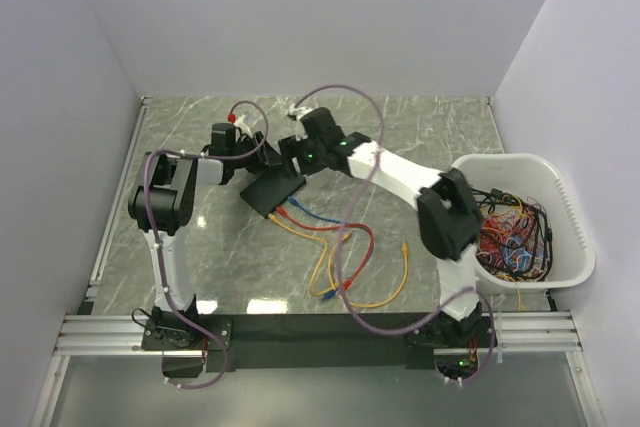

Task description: Insert the plug into the switch port

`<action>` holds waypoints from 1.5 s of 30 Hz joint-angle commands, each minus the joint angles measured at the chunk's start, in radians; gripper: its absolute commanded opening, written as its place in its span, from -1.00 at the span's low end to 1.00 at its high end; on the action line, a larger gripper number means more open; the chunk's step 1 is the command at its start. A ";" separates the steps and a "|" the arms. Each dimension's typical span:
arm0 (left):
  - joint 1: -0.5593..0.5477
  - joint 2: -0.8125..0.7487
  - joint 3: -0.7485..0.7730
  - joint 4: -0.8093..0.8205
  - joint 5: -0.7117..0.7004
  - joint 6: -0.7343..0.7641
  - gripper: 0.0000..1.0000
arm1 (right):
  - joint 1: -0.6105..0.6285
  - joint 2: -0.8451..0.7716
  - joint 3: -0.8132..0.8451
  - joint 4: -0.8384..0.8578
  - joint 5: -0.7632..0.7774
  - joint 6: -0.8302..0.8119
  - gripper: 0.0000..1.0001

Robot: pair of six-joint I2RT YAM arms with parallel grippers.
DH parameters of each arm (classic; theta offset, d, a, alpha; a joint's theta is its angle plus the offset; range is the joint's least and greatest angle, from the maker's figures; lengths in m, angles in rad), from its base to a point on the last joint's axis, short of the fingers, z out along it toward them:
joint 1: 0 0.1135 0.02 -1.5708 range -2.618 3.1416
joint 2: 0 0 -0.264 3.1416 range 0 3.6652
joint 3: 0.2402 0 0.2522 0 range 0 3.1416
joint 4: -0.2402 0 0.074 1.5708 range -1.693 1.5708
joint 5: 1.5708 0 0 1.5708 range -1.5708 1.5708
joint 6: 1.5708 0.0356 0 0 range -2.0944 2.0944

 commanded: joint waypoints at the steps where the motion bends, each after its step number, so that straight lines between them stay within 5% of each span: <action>1: 0.014 -0.049 0.000 -0.085 0.054 -0.014 -0.05 | -0.005 -0.202 -0.094 0.075 0.141 0.051 0.57; 5: 0.027 -0.068 -0.024 -0.058 0.055 -0.026 -0.04 | -0.009 -0.323 -0.266 0.010 0.306 0.119 0.58; 13: 0.029 -0.134 -0.067 -0.025 0.045 -0.043 -0.05 | -0.006 -0.575 -0.490 -0.144 0.377 0.263 0.47; 20: 0.029 -0.192 -0.122 -0.010 0.037 -0.049 -0.05 | -0.008 -0.712 -0.567 -0.340 0.508 0.389 0.36; 26: 0.029 -0.238 -0.172 0.002 0.034 -0.055 -0.05 | 0.000 -0.771 -0.666 -0.370 0.393 0.424 -0.43; 31: 0.027 -0.261 -0.207 0.024 0.037 -0.071 -0.06 | 0.038 -0.802 -0.752 -0.359 0.315 0.446 -0.56; 45: 0.027 -0.310 -0.238 0.014 0.031 -0.069 -0.07 | 0.103 -0.741 -0.818 -0.156 0.157 0.453 -0.53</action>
